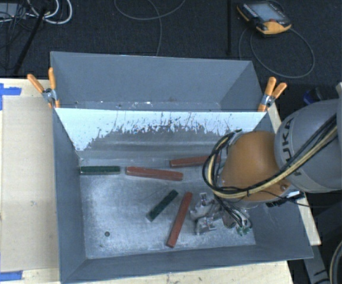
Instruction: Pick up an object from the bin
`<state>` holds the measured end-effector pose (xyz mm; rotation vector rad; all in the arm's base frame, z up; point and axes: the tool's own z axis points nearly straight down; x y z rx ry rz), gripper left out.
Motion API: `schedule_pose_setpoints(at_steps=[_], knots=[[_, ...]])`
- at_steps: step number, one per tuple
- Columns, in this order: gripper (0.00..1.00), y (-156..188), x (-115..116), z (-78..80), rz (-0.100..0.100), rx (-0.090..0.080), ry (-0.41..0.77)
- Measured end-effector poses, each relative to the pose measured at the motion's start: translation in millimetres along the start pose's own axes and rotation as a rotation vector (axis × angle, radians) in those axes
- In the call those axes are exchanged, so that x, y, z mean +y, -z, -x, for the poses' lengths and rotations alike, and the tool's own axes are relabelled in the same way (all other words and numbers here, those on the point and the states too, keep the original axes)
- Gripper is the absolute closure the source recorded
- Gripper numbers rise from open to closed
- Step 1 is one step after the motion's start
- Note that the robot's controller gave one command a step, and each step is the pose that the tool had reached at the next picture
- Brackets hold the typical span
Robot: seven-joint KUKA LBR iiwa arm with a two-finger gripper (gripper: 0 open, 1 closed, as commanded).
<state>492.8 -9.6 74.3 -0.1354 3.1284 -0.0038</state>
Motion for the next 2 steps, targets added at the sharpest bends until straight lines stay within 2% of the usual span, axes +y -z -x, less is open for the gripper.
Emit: schedule_pose_setpoints(at_steps=[2], knots=[[1.00, 3.1, 0.2, -1.0, 0.000, 0.004, 0.000]])
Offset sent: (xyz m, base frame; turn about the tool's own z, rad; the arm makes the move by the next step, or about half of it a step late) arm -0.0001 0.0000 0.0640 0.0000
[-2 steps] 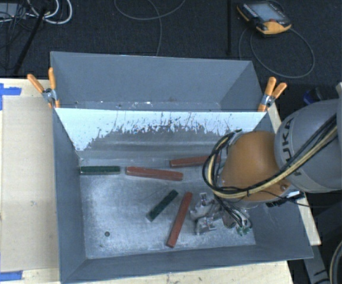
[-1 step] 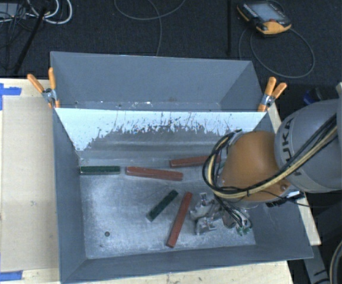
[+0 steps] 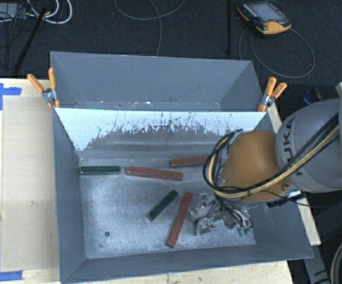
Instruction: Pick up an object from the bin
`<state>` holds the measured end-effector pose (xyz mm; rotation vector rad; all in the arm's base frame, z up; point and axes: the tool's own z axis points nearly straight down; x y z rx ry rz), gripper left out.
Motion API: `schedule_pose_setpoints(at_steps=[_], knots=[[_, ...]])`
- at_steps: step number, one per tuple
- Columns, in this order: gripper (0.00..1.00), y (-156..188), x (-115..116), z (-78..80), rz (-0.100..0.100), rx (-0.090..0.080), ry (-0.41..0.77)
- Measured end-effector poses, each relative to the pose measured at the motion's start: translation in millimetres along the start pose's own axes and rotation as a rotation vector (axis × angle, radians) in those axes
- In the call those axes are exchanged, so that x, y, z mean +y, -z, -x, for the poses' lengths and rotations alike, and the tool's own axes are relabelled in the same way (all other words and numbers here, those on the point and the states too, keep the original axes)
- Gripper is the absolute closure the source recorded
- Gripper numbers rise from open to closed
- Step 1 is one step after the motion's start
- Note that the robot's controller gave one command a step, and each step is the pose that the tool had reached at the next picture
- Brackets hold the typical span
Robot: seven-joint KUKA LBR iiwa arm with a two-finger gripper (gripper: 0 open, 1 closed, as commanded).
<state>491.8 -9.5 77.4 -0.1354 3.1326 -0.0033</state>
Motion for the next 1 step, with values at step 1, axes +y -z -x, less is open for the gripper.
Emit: schedule_pose_setpoints(at_steps=[1], knots=[[1.00, 16.0, 1.2, -2.5, 0.002, 0.011, 0.001]])
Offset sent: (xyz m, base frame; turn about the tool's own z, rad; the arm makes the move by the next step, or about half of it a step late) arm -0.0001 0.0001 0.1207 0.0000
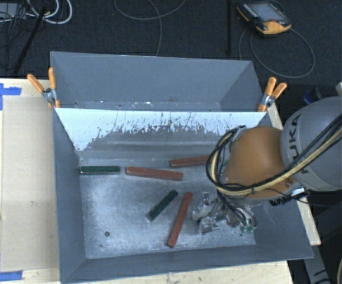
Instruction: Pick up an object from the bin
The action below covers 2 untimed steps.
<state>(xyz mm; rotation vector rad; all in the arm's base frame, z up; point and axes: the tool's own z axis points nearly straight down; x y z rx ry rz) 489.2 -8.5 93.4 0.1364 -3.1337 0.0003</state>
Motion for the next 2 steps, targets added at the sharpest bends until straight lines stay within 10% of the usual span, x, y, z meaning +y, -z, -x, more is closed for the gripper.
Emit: schedule_pose_setpoints(at_steps=[2], knots=[[1.00, 39.8, 0.6, 0.5, 0.000, -0.003, 0.000]])
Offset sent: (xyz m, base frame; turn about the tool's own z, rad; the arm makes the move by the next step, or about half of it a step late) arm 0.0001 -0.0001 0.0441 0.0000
